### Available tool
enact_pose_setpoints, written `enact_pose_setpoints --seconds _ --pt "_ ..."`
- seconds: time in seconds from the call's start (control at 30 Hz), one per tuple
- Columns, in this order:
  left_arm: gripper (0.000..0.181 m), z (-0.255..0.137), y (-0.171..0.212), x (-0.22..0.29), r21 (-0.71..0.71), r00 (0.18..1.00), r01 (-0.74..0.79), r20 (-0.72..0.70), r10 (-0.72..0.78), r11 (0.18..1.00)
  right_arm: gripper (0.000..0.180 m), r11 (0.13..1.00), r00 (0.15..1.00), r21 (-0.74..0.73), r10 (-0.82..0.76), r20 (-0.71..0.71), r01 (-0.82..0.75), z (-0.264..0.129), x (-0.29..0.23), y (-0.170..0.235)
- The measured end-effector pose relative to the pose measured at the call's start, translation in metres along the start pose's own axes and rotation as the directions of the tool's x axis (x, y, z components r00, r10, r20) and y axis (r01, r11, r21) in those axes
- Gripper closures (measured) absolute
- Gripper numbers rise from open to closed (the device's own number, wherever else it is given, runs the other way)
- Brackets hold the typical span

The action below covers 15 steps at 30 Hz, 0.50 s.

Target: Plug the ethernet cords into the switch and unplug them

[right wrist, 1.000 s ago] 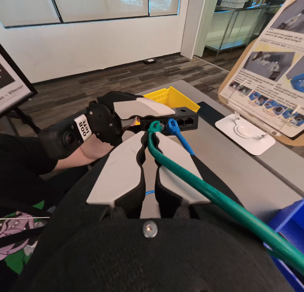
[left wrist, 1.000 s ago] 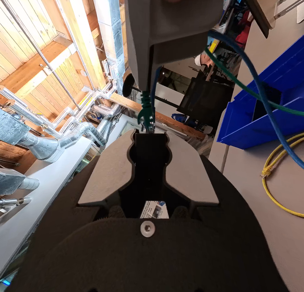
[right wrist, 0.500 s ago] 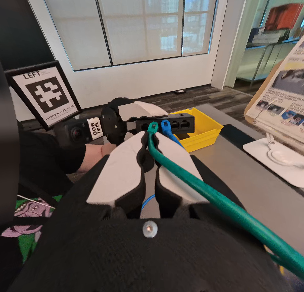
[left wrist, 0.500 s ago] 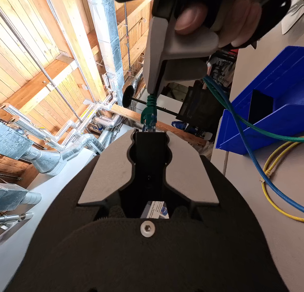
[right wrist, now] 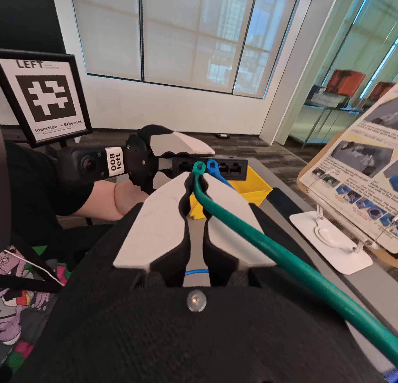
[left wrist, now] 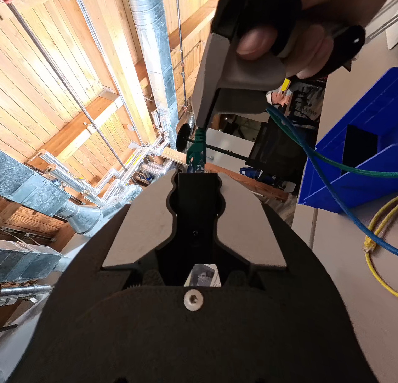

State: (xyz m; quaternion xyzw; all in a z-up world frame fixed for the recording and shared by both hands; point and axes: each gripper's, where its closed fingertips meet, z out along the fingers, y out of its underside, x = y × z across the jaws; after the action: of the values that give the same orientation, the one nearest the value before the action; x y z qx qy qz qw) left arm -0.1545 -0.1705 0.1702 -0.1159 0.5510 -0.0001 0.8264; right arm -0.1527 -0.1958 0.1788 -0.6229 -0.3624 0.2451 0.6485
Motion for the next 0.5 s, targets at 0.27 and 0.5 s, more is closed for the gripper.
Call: enact_pose_setpoints --seconds 0.27,0.5 --pt "0.153 -0.008 -0.011 -0.009 0.054 1.000 0.008 0.027 -0.009 0.999 0.174 0.994 0.997 0.105 -0.036 0.064 0.029 0.000 -0.016 -0.007" --pt "0.153 -0.013 -0.022 -0.006 0.118 0.998 0.050 -0.030 -0.047 0.992 0.174 0.956 0.958 0.089 -0.285 0.031 0.281 0.001 -0.029 -0.007"
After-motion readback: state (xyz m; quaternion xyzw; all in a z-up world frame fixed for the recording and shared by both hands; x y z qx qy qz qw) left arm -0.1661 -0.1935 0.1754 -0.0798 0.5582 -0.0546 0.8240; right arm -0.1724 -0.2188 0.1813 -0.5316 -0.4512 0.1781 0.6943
